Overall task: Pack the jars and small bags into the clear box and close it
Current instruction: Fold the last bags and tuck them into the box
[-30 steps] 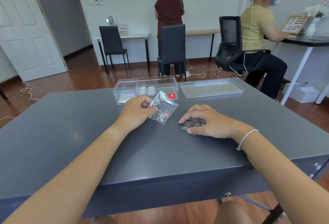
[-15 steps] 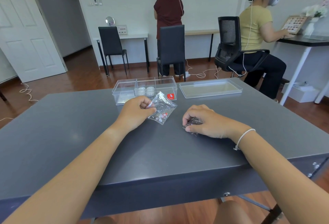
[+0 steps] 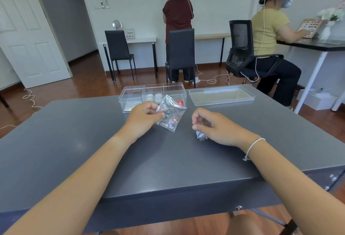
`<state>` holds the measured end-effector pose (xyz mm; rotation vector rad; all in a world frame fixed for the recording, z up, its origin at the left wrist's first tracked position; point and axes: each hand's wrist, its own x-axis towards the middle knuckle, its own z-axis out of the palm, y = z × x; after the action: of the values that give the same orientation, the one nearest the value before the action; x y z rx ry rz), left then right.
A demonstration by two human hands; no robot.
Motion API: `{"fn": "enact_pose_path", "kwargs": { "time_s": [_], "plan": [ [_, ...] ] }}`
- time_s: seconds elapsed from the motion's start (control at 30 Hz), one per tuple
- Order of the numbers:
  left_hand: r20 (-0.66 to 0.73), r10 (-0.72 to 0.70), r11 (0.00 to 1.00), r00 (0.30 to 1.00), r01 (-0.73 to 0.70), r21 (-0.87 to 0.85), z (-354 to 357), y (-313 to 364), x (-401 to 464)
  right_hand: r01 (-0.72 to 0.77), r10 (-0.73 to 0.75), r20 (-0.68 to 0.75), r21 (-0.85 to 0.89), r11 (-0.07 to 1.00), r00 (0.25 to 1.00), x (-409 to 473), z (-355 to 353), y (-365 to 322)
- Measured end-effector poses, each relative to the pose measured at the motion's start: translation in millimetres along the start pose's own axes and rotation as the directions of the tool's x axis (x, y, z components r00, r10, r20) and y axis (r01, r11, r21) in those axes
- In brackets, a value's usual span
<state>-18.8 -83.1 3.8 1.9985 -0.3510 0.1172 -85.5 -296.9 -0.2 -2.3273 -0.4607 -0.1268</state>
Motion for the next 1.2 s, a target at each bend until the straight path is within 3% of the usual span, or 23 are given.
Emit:
{"fn": "enact_pose_path", "kwargs": {
  "time_s": [0.27, 0.47, 0.7, 0.97, 1.2],
  "plan": [
    [-0.018, -0.054, 0.995, 0.998, 0.052, -0.09, -13, 14, 14, -0.05, 0.052, 0.105, -0.019, 0.999, 0.993, 14, -6, 3],
    [-0.086, -0.091, 0.991, 0.992, 0.082, -0.108, -17, 32, 36, -0.056, 0.056, 0.096, -0.011, 0.998, 0.994, 26, -10, 3],
    [-0.122, -0.087, 0.996, 0.989, 0.082, -0.043, -18, 45, 73, -0.092, 0.092, -0.02, 0.013, 0.996, 0.996, 44, -12, 2],
    [-0.175, -0.187, 0.982, 0.967, 0.191, 0.008, -7, 37, 108, -0.146, 0.15, -0.036, 0.104, 0.984, 0.988, 60, -19, 1],
    [-0.189, -0.179, 0.978, 0.966, 0.196, 0.077, -3, 27, 124, -0.088, 0.137, -0.217, 0.221, 0.971, 0.966, 77, -35, -2]
  ]
}}
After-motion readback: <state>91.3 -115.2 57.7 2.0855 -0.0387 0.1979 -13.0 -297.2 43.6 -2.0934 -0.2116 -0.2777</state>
